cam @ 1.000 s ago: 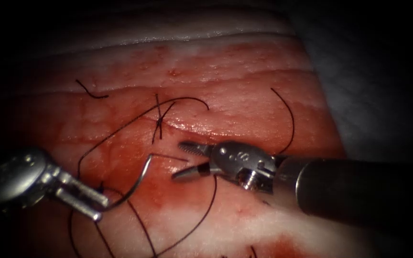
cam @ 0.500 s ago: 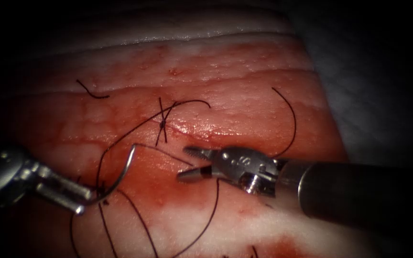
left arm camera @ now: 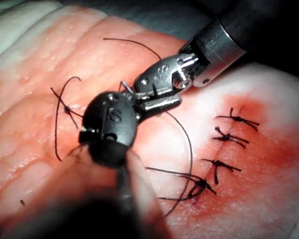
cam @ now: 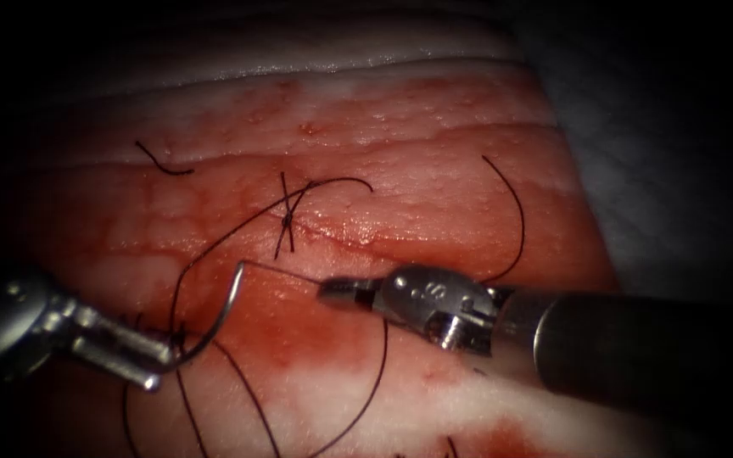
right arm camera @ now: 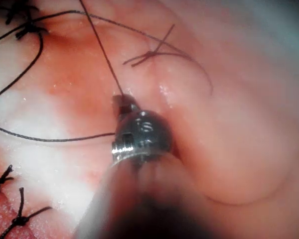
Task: Wound Closure
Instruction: Using the right needle driver pull the suture through the tissue until a short tail remains above the cut.
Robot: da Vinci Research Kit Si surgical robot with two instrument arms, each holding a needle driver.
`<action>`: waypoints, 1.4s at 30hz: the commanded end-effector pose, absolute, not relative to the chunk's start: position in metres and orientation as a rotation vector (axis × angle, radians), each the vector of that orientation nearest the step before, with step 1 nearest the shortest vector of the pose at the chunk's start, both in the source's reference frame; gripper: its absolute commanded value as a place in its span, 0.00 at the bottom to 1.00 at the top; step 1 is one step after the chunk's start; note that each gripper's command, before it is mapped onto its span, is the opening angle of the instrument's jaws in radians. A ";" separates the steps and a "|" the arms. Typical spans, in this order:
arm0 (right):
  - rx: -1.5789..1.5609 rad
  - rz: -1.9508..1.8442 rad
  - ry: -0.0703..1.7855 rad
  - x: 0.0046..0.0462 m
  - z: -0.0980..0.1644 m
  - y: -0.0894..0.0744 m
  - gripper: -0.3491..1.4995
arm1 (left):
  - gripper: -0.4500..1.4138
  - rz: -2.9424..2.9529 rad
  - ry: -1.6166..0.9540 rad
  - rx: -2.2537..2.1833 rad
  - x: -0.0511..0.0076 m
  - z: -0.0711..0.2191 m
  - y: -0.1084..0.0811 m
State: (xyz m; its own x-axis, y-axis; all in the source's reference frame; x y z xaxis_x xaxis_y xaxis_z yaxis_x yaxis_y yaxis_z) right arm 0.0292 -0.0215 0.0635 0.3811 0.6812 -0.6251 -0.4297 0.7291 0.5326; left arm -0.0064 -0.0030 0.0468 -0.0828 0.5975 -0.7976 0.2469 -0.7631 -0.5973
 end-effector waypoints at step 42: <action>0.233 0.496 0.998 0.0326 0.051 -0.025 0.86 | 0.00 2.067 -0.778 -1.760 0.0032 0.042 -0.002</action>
